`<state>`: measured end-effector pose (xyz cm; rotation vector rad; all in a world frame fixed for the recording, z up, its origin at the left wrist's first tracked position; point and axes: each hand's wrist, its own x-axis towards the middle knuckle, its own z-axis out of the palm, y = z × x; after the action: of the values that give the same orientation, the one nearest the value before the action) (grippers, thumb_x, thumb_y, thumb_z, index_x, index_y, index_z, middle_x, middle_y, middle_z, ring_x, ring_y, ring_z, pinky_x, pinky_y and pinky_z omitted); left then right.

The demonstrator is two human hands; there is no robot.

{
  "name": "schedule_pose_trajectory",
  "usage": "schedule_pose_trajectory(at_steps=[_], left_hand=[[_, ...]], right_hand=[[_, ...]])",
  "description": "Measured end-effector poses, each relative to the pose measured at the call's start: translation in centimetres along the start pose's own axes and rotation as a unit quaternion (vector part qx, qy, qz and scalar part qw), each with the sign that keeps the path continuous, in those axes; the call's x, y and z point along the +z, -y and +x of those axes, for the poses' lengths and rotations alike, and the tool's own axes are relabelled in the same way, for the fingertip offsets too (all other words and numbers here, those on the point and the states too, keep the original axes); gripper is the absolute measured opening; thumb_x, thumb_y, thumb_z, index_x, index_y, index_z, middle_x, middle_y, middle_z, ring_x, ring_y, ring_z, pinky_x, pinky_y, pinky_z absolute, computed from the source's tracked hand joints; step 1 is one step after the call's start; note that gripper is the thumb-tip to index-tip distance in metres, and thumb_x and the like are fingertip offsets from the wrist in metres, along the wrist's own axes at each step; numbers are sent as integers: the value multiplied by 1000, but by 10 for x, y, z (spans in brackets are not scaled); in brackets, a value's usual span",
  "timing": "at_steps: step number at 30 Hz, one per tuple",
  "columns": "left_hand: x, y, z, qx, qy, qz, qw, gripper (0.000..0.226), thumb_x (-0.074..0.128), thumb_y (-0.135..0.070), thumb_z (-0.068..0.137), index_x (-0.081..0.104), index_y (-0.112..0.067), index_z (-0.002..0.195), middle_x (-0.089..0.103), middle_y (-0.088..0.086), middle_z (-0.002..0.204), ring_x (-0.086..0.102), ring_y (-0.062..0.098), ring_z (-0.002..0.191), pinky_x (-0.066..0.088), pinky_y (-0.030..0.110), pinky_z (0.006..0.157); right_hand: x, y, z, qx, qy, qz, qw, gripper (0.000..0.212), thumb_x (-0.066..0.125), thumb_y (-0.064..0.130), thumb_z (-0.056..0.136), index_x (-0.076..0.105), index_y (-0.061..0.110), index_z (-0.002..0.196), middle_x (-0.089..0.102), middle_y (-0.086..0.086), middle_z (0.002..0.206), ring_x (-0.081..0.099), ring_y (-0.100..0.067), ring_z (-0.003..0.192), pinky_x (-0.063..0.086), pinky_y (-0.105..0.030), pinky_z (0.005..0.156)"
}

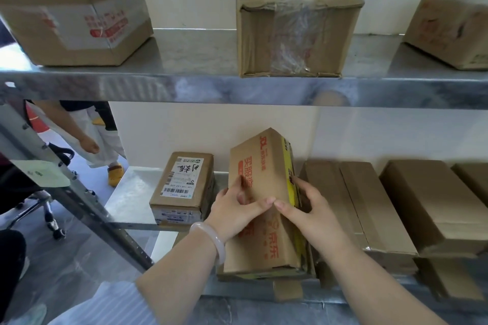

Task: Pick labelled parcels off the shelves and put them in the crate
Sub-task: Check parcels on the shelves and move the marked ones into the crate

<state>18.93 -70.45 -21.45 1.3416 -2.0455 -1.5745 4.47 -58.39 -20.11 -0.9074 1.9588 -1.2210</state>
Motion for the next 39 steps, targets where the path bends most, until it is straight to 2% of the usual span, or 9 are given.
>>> schedule_pose_trajectory(at_steps=[9,15,20,23,26,29,32,36,39], left_hand=[[-1,2,-6,9,44,-191,981,108,83,-44,72,14,-34,154,47,-9,141,48,10,123,37,27,96],[-11,14,-1,36,57,-219,973,104,80,-42,64,23,-43,151,58,-14,131,59,6,117,46,32,101],[-15,15,3,37,75,-212,974,65,68,-42,83,40,-58,138,57,-13,137,58,8,122,44,39,106],[-24,11,4,21,29,-202,979,38,57,-31,96,53,-59,122,64,-14,124,64,4,107,53,23,84],[-31,5,3,48,2,-120,992,51,54,-28,99,37,-45,144,65,-23,119,64,-5,96,48,13,78],[-29,3,0,89,1,-21,996,88,69,-50,85,11,-43,151,44,-36,121,47,-7,113,38,18,97],[-23,5,4,90,6,-21,996,114,78,-67,63,5,-50,149,60,-20,123,57,1,116,48,30,101],[-28,3,2,74,-11,-71,995,98,80,-35,77,10,-46,145,58,-25,110,56,-10,100,45,12,81],[-35,1,-2,78,11,-121,990,91,78,-28,81,16,-42,145,58,-30,105,63,-11,93,49,12,75]], right_hand=[[2,2,2,-64,-38,-36,997,51,79,32,78,55,46,120,51,15,126,43,-5,127,35,-26,105],[2,3,5,23,-32,-5,999,100,80,51,69,28,30,151,36,8,150,34,-14,139,35,-41,112],[8,6,8,13,15,58,998,77,80,50,68,47,36,136,62,15,126,57,-1,112,49,-26,90],[13,7,9,-16,22,56,998,62,71,58,71,56,42,129,63,21,124,57,-1,117,47,-39,101],[23,8,10,-25,35,67,997,52,62,53,79,54,49,131,63,18,126,57,-3,118,46,-44,103],[34,11,9,-43,8,52,998,36,55,33,97,51,53,126,51,17,127,50,10,111,44,-12,94],[42,14,6,-51,22,11,998,36,48,32,100,49,43,134,40,24,123,39,18,109,31,7,75],[36,18,8,-75,18,-20,997,32,48,34,100,53,45,130,46,28,124,40,16,116,32,-9,100],[26,16,14,-98,-45,-51,993,38,57,28,96,49,48,128,50,19,130,39,18,114,32,1,89]])
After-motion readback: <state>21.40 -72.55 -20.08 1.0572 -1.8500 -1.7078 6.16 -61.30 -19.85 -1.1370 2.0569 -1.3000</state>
